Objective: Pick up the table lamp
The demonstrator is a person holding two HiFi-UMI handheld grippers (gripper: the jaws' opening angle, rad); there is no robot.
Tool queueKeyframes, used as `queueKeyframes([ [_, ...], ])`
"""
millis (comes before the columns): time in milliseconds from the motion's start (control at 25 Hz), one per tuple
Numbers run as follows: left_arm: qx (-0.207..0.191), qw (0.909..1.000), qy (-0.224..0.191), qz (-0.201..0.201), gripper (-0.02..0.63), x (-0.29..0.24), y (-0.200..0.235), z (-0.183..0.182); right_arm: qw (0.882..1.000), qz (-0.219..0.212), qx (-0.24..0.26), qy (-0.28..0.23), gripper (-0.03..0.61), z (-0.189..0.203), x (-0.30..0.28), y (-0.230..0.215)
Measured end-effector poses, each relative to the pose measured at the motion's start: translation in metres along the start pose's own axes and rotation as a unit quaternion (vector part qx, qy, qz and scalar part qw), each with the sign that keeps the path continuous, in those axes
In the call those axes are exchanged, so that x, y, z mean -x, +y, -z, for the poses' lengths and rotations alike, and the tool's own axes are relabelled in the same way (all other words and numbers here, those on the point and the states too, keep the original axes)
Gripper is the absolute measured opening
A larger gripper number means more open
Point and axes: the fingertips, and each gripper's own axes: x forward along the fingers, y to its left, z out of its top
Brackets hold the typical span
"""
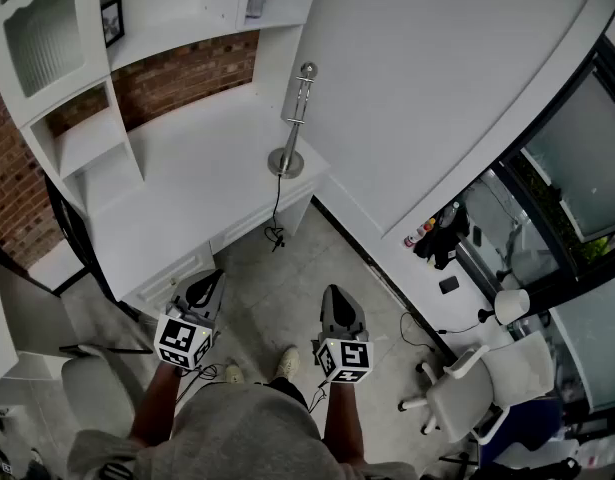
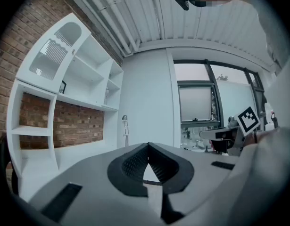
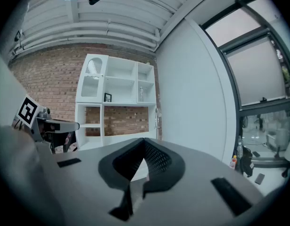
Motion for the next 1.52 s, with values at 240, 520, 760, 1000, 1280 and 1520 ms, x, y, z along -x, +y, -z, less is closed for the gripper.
queueKeyframes([
  [240,0.003,1.0,0.001,-0.003,0.003,0.0,0.008,0.003,1.0,-0.001,-0.001,-0.005,0.021,-0.002,-0.004,0.004],
  [520,0.001,1.0,-0.001,0.001,0.003,-0.002,0.01,0.002,1.0,-0.006,-0.008,-0.009,0.021,-0.001,-0.005,0.009],
  [760,0.001,1.0,0.004,-0.001,0.003,-0.003,0.019,0.004,1.0,0.002,-0.019,-0.009,0.023,0.002,-0.012,0.01],
  [1000,-0.003,1.0,0.002,0.003,0.003,-0.024,0.025,0.003,1.0,-0.002,-0.021,-0.004,0.023,0.008,-0.03,0.004],
  [1280,-0.005,0.9999,0.003,-0.01,0.003,-0.088,0.038,0.0,1.0,-0.018,-0.021,0.001,0.023,0.007,-0.091,-0.034],
  [1520,0.0,0.9994,-0.002,-0.034,0.003,-0.157,0.057,-0.018,0.999,-0.047,-0.022,0.001,0.023,-0.005,-0.164,-0.072],
])
